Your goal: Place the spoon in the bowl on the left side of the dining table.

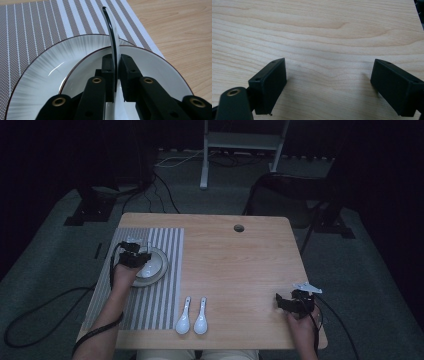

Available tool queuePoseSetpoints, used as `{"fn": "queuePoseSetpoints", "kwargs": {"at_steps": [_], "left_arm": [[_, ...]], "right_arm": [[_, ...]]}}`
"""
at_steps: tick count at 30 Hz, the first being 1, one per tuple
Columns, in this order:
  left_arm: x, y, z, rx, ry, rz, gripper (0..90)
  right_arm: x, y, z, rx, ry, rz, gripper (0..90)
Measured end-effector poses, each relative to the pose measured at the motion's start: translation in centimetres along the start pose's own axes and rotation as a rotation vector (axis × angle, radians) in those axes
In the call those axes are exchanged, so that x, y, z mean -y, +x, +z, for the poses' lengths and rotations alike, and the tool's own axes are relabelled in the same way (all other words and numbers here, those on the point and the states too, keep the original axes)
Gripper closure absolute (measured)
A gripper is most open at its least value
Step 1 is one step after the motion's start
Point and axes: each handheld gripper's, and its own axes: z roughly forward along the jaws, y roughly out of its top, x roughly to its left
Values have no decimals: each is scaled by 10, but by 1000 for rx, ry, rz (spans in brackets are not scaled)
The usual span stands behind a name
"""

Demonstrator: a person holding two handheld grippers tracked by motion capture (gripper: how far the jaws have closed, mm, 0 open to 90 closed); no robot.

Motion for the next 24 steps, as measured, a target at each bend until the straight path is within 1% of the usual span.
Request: {"fn": "queuePoseSetpoints", "kwargs": {"at_steps": [1, 3, 4, 6, 10, 11, 12, 13, 15, 16, 18, 19, 21, 22, 23, 24], "left_arm": [[0, 0, 1, -11, 9, -2, 818], [0, 0, 1, -15, 8, 0, 816], [0, -1, 2, -18, 11, 5, 792], [0, -2, 3, -24, 14, 8, 787], [-1, -6, 4, -28, 24, 15, 692], [-1, -6, 4, -28, 24, 15, 644], [-1, -9, 4, -32, 17, 15, 604], [0, -10, 3, -39, 9, 16, 601], [1, -12, 2, -43, 9, 1, 512], [1, -15, 1, -57, 17, 9, 473], [1, -18, -1, -66, 19, 13, 445], [0, -19, -4, -63, 16, 9, 401], [1, -20, -8, -43, 2, -1, 367], [1, -21, -9, -38, 0, -3, 317], [1, -21, -9, -38, 0, -3, 299], [3, -22, -12, -41, -4, 0, 299]], "right_arm": [[0, 0, 0, 0, 0, 0, 127], [0, 0, 0, 0, 0, 0, 127], [0, 0, 0, 0, 0, 0, 127], [0, 0, 0, 0, 0, 0, 127], [0, 0, 0, 0, 0, 0, 127], [0, 0, 0, 0, 0, 0, 127], [0, 0, 0, 0, 0, 0, 127], [0, 0, 0, 0, 0, 0, 127], [0, 0, 0, 0, 0, 0, 127], [0, 0, 0, 0, 0, 0, 127], [0, 0, 0, 0, 0, 0, 127], [0, 0, 0, 0, 0, 0, 127], [0, 0, 0, 0, 0, 0, 127], [0, 0, 0, 0, 0, 0, 127], [0, 0, 0, 0, 0, 0, 127], [0, 0, 0, 0, 0, 0, 127]]}}
